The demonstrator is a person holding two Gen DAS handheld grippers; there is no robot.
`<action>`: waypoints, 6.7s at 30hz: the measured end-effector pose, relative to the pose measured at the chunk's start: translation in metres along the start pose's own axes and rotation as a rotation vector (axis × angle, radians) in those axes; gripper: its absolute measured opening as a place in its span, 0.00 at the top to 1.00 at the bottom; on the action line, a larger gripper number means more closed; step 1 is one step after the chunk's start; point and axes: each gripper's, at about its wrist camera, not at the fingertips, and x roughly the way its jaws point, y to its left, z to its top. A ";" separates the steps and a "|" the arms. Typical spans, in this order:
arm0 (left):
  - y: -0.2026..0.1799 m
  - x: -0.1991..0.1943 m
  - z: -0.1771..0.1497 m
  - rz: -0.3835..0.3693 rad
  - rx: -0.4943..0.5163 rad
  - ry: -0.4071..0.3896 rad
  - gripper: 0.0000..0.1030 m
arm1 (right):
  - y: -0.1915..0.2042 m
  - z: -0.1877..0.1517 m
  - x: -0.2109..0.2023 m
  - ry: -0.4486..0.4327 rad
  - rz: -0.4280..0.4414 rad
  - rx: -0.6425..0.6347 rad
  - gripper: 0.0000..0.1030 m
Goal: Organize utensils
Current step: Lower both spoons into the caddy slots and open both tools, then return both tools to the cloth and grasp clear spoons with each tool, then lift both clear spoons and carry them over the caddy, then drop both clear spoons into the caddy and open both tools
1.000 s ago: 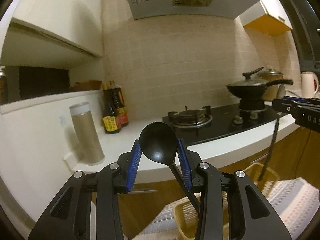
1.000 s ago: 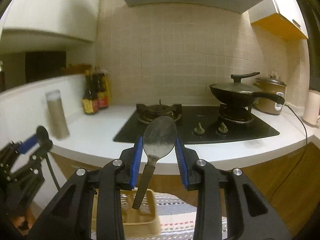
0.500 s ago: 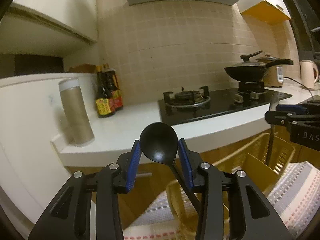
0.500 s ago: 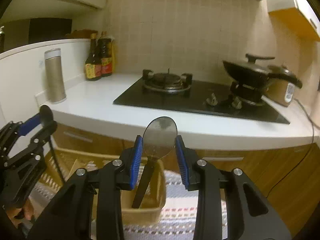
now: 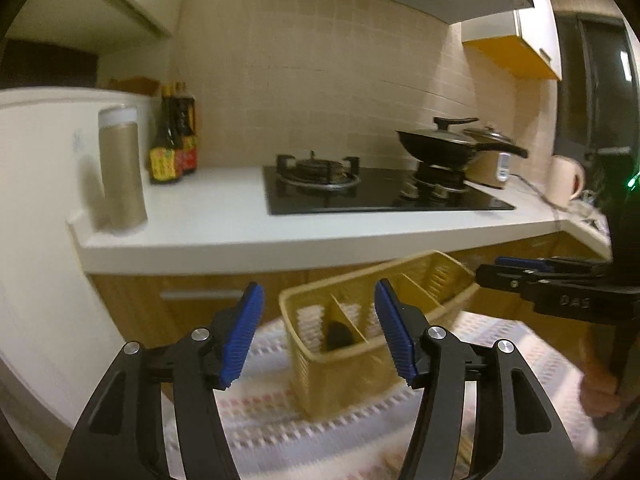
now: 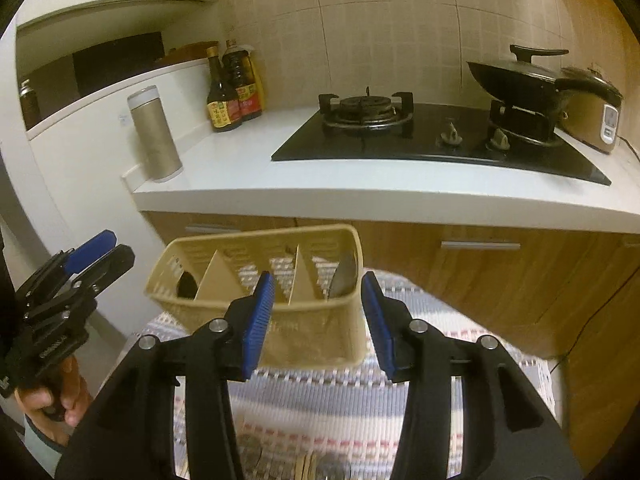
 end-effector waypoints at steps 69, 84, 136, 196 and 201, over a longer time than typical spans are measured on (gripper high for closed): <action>-0.078 0.103 -0.134 -0.049 0.081 0.647 0.66 | -0.029 -0.109 0.023 0.587 0.089 0.104 0.59; -0.048 0.073 -0.118 -0.127 -0.038 0.554 0.67 | -0.017 -0.111 0.060 0.631 0.086 0.086 0.59; 0.012 0.017 -0.111 -0.132 -0.080 0.457 0.67 | 0.147 -0.139 0.120 0.634 -0.077 -0.094 0.70; -0.002 0.061 0.040 0.087 0.093 -0.150 0.69 | 0.014 0.035 0.045 -0.392 -0.245 -0.080 0.70; -0.001 0.062 0.032 0.043 0.084 -0.108 0.68 | 0.009 0.031 0.038 -0.346 -0.198 -0.061 0.70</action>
